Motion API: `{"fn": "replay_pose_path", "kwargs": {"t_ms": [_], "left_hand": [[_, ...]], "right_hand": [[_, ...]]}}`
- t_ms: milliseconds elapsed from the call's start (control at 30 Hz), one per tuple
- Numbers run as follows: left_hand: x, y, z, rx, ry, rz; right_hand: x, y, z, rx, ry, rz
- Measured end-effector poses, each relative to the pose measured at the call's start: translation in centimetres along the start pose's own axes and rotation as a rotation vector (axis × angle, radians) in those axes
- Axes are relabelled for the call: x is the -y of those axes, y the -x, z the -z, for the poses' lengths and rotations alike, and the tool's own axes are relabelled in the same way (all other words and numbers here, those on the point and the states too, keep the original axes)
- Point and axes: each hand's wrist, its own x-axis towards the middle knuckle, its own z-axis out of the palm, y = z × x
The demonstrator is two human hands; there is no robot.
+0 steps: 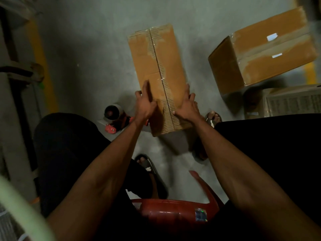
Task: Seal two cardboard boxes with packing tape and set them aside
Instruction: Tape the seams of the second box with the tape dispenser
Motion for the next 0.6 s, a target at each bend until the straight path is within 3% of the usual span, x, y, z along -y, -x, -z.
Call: {"fn": "replay_pose_path", "kwargs": {"t_ms": [200, 400, 600], "left_hand": [[1.1, 2.9, -0.7, 0.043, -0.092, 0.054], [-0.4, 1.7, -1.1, -0.001, -0.055, 0.073], [0.6, 3.0, -1.8, -0.025, -0.091, 0.141]], "right_hand": [[-2.3, 1.9, -1.3, 0.044, -0.125, -0.197], [0.9, 0.5, -1.3, -0.026, -0.117, -0.148], [0.4, 1.2, -3.1, -0.034, -0.095, -0.262]]}}
